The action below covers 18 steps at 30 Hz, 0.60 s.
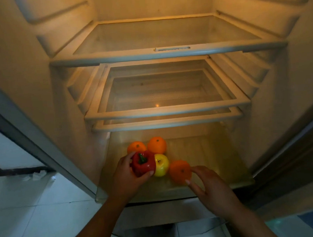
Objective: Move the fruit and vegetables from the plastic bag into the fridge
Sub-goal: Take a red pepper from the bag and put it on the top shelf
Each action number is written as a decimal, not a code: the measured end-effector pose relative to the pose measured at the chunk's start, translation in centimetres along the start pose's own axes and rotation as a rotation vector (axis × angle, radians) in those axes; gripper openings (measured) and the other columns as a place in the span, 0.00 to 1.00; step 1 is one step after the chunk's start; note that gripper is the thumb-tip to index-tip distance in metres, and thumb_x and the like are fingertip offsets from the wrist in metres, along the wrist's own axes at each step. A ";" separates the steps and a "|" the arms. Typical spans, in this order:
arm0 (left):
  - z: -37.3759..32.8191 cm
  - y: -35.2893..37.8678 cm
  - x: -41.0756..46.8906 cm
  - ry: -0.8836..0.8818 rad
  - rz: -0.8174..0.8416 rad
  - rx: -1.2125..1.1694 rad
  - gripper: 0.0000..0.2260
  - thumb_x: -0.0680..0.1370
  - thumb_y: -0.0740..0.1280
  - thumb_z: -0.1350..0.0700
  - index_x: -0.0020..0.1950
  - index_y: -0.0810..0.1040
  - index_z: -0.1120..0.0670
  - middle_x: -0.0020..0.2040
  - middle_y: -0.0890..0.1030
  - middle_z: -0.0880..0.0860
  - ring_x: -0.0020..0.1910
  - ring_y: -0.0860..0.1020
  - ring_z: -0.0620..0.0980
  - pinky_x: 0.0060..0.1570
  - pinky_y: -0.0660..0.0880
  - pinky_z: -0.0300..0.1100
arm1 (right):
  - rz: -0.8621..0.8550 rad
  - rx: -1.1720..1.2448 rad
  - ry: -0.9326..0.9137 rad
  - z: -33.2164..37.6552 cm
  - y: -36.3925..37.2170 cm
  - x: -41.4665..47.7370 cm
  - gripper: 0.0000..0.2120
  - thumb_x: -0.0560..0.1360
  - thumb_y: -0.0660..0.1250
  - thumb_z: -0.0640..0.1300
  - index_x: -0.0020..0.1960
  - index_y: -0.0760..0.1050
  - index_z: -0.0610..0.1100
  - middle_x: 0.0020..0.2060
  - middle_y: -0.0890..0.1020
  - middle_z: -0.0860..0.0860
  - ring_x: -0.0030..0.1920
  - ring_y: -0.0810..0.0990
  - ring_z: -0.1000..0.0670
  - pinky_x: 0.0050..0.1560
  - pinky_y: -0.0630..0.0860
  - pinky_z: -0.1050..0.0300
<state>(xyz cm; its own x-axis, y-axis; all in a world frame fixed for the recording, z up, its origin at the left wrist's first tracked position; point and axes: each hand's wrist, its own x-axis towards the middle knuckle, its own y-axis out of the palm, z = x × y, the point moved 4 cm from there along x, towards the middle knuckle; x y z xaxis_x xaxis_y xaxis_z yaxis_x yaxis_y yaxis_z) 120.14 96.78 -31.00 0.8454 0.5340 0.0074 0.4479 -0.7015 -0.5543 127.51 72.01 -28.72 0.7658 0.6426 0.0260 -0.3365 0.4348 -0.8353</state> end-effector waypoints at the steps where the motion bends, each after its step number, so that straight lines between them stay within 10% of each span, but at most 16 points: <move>1: -0.1 0.0 0.0 0.000 0.005 -0.013 0.40 0.57 0.76 0.38 0.66 0.66 0.43 0.59 0.69 0.45 0.58 0.74 0.48 0.57 0.75 0.51 | -0.010 -0.026 -0.008 0.1 0.3 -0.4 0.26 0.72 0.52 0.67 0.63 0.70 0.55 0.55 0.78 0.56 0.53 0.76 0.55 0.50 0.73 0.59; 11: -1.5 -1.4 -1.4 0.087 0.107 -0.126 0.41 0.55 0.74 0.36 0.66 0.66 0.42 0.60 0.70 0.40 0.57 0.72 0.40 0.50 0.74 0.37 | -0.001 -0.053 -0.006 1.0 1.2 -1.1 0.30 0.64 0.58 0.75 0.59 0.74 0.59 0.55 0.79 0.60 0.54 0.77 0.55 0.52 0.75 0.53; 18: -3.2 -3.0 -1.6 0.140 0.173 -0.172 0.42 0.54 0.75 0.35 0.65 0.66 0.39 0.63 0.70 0.41 0.60 0.72 0.41 0.54 0.76 0.42 | -0.041 -0.076 0.017 1.2 1.1 -0.6 0.20 0.67 0.71 0.60 0.57 0.75 0.59 0.56 0.78 0.61 0.56 0.76 0.56 0.52 0.72 0.61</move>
<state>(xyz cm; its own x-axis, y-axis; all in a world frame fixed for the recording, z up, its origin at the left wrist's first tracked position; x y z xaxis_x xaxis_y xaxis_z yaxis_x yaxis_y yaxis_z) 118.41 96.53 -26.68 0.9403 0.3373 0.0461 0.3259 -0.8528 -0.4081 125.96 72.88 -28.99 0.7871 0.6145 0.0523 -0.2628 0.4110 -0.8729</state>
